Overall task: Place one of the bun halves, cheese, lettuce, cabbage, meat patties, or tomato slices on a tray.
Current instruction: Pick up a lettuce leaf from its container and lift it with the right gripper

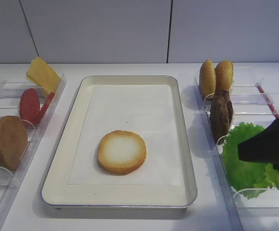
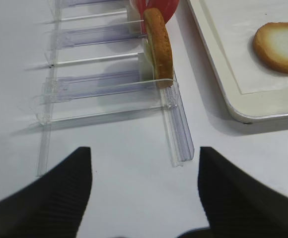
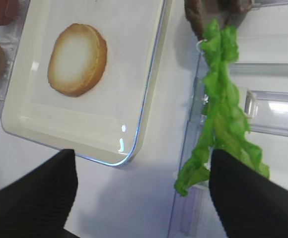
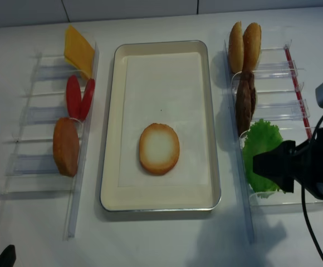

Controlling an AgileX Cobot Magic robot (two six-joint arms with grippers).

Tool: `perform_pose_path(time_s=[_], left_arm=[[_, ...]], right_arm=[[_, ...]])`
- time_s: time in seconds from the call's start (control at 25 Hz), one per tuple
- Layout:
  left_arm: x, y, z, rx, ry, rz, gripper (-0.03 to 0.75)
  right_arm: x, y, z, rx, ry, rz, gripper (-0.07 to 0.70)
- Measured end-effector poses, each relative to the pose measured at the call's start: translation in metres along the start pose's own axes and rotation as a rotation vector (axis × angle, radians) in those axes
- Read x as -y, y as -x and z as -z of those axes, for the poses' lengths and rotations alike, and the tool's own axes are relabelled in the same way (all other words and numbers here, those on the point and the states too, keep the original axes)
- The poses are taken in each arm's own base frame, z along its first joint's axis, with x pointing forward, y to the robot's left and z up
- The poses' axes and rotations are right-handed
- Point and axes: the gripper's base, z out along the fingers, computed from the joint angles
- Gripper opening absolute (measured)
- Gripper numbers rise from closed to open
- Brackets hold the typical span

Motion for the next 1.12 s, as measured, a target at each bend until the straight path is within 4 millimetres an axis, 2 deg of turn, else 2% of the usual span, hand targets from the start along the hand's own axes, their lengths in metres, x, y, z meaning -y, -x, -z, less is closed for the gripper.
perform_pose_path(time_s=[0.36, 0.48, 0.76, 1.0, 1.12], left_arm=[[0.000, 0.000, 0.000, 0.000, 0.000, 0.000, 0.467], [0.000, 0.000, 0.000, 0.000, 0.000, 0.000, 0.467], [0.000, 0.000, 0.000, 0.000, 0.000, 0.000, 0.467], [0.000, 0.000, 0.000, 0.000, 0.000, 0.000, 0.467], [0.000, 0.000, 0.000, 0.000, 0.000, 0.000, 0.467]], right_arm=[[0.016, 0.010, -0.016, -0.012, -0.042, -0.012, 0.536], [0.018, 0.012, -0.019, -0.012, -0.047, -0.027, 0.512], [0.020, 0.014, -0.021, -0.001, -0.050, -0.049, 0.340], [0.020, 0.015, -0.021, 0.011, -0.046, -0.053, 0.052], [0.020, 0.015, -0.021, 0.016, -0.040, -0.041, 0.024]])
